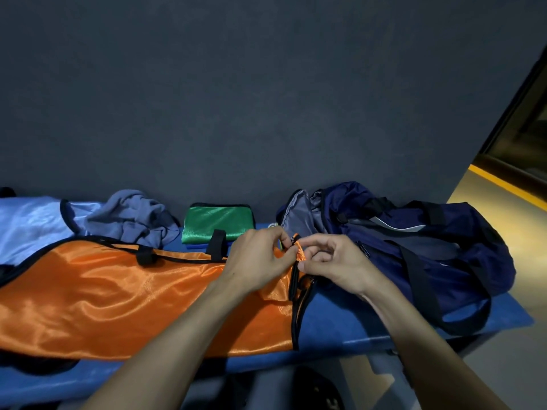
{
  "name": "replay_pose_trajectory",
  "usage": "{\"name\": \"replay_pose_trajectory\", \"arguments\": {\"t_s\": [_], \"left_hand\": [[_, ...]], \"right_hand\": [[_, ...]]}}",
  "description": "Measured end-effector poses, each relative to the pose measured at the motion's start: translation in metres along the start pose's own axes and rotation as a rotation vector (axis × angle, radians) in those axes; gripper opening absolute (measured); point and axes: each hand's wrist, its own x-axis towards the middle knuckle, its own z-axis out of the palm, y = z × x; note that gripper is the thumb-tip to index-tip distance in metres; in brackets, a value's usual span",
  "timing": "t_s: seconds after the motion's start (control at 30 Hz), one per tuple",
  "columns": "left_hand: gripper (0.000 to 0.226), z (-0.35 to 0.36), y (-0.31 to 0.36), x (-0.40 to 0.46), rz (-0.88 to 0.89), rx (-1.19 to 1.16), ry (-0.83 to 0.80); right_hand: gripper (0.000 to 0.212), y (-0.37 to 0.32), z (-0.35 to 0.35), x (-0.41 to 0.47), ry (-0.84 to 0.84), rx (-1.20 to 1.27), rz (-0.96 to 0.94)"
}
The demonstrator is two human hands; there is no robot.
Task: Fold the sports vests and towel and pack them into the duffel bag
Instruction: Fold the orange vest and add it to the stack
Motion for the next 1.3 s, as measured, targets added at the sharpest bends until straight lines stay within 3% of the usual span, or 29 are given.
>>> {"name": "replay_pose_trajectory", "arguments": {"t_s": [0.1, 0.23, 0.3, 0.53, 0.93, 1.07, 1.2, 1.3], "left_hand": [[0.017, 0.001, 0.000, 0.001, -0.037, -0.083, -0.024], [0.023, -0.011, -0.003, 0.006, -0.247, -0.729, -0.172], [0.021, -0.016, -0.001, 0.004, -0.301, -0.859, -0.311], [0.024, -0.016, 0.003, 0.001, -0.238, -0.802, -0.373], [0.026, -0.024, -0.001, -0.004, -0.181, -0.721, -0.436], [0.025, -0.024, -0.006, -0.004, -0.162, -0.702, -0.453], [0.024, -0.029, -0.014, -0.002, -0.133, -0.692, -0.437], [0.021, -0.029, -0.018, 0.000, -0.057, -0.686, -0.406]], "right_hand": [[0.039, -0.003, -0.002, -0.003, -0.011, -0.025, 0.002], [0.026, -0.006, -0.017, -0.007, 0.022, -0.092, 0.039], [0.021, -0.007, -0.018, -0.009, 0.040, -0.145, 0.058], [0.017, -0.009, 0.006, -0.003, 0.151, -0.233, -0.167], [0.014, -0.012, 0.008, 0.008, 0.094, -0.376, -0.309], [0.018, -0.015, 0.010, 0.014, 0.051, -0.343, -0.211], [0.019, -0.023, 0.015, 0.023, -0.016, -0.076, -0.035], [0.021, -0.023, 0.016, 0.027, 0.016, -0.030, -0.046]]}}
